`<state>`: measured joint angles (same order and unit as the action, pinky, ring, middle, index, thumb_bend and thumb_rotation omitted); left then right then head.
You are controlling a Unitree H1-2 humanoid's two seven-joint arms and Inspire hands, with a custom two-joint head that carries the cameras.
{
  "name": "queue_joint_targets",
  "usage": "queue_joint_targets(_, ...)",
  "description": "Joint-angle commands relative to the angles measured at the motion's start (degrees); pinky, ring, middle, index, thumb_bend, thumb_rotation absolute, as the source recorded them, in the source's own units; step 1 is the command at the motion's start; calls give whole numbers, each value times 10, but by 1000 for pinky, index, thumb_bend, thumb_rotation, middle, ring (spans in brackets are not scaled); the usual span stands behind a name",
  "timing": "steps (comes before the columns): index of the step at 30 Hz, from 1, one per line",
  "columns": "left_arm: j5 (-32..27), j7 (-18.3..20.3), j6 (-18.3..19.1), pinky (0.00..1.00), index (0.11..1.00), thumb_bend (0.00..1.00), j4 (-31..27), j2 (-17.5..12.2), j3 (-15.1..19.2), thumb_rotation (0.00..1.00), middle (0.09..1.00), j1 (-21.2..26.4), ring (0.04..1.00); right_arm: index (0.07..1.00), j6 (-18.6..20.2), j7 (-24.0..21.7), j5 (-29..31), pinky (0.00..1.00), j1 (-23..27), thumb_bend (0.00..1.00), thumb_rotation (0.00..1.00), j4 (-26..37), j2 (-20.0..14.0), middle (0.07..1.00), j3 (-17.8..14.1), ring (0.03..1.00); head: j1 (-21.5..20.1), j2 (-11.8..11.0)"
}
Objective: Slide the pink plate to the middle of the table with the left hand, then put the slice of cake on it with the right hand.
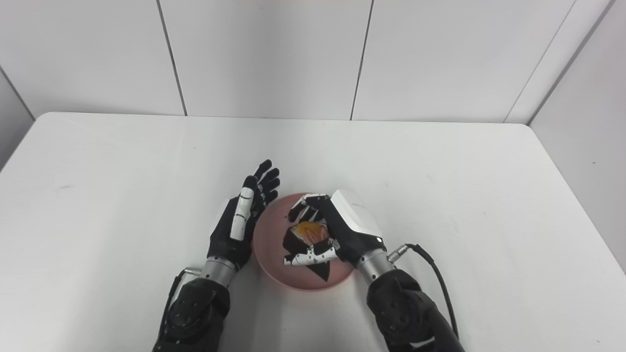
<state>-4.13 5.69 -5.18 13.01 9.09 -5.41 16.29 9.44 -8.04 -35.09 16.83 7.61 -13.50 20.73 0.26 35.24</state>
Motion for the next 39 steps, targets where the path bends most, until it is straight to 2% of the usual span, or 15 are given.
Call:
queue_joint_targets(1,-8,3,9,968,923,610,1,-3,3,1000,945,-11,952,502,-41,29,-21,213,14,511,0,-2,2,470,2,387,0,-1)
queue_joint_targets(7,-10,6,15,967,923,609,-7,-7,1,1000,945,-16,952,527,-80,63,-37,256,11,507,0,-36,7,472,3,375,-5,2)
queue_joint_targets(10,-13,8,15,961,923,609,-8,-9,1,1000,942,-16,948,539,-99,89,-59,415,9,508,0,-39,8,497,4,412,-6,1)
queue_joint_targets(11,-14,8,17,960,921,608,-9,-10,1,1000,940,-16,948,527,-103,95,-64,476,8,513,0,-35,10,485,3,534,-6,2)
queue_joint_targets(12,-14,9,18,964,921,610,-10,-10,1,1000,941,-16,949,515,-108,104,-69,539,7,508,53,-30,12,578,2,617,-7,2)
queue_joint_targets(13,-14,10,18,967,920,614,-10,-11,1,1000,941,-16,950,506,-111,108,-73,578,6,502,111,-26,13,690,1,670,-7,2)
queue_joint_targets(14,-14,10,18,967,920,615,-10,-11,1,1000,941,-17,951,504,-111,110,-74,585,5,501,119,-22,14,708,-1,679,-7,2)
queue_joint_targets(16,-14,9,20,963,918,616,-12,-10,1,1000,938,-17,948,758,-106,100,-65,660,3,513,315,-11,16,827,-6,785,-10,3)
queue_joint_targets(19,-13,9,23,971,927,619,-15,-11,1,1000,943,-18,954,879,-98,77,-43,770,0,537,461,5,17,929,-13,904,-11,4)
queue_joint_targets(21,-10,8,20,969,931,605,-18,-13,0,1000,944,-20,953,934,-97,67,-34,850,-2,621,553,11,14,986,-17,977,-12,2)
queue_joint_targets(24,-5,6,24,969,932,601,-24,-15,-1,1000,945,-25,953,960,-90,49,-21,897,-5,684,582,15,14,998,-24,997,-13,0)
queue_joint_targets(28,1,0,20,977,950,615,-32,-13,-1,1000,961,-33,966,996,-92,38,22,899,-11,746,580,20,19,1000,-47,1000,-14,-1)
queue_joint_targets(30,1,-2,19,997,989,628,-38,-11,0,1000,989,-36,990,1000,-104,57,46,910,-19,794,670,14,30,1000,-68,1000,-14,-2)
queue_joint_targets(35,-7,1,15,1000,1000,632,-41,-12,4,1000,1000,-39,1000,1000,-124,87,90,946,-27,807,791,1,42,1000,-113,1000,-17,0)
queue_joint_targets(39,-9,-1,13,1000,1000,634,-39,-12,8,1000,1000,-38,1000,1000,-104,85,127,992,-31,805,868,4,50,1000,-144,1000,-20,0)
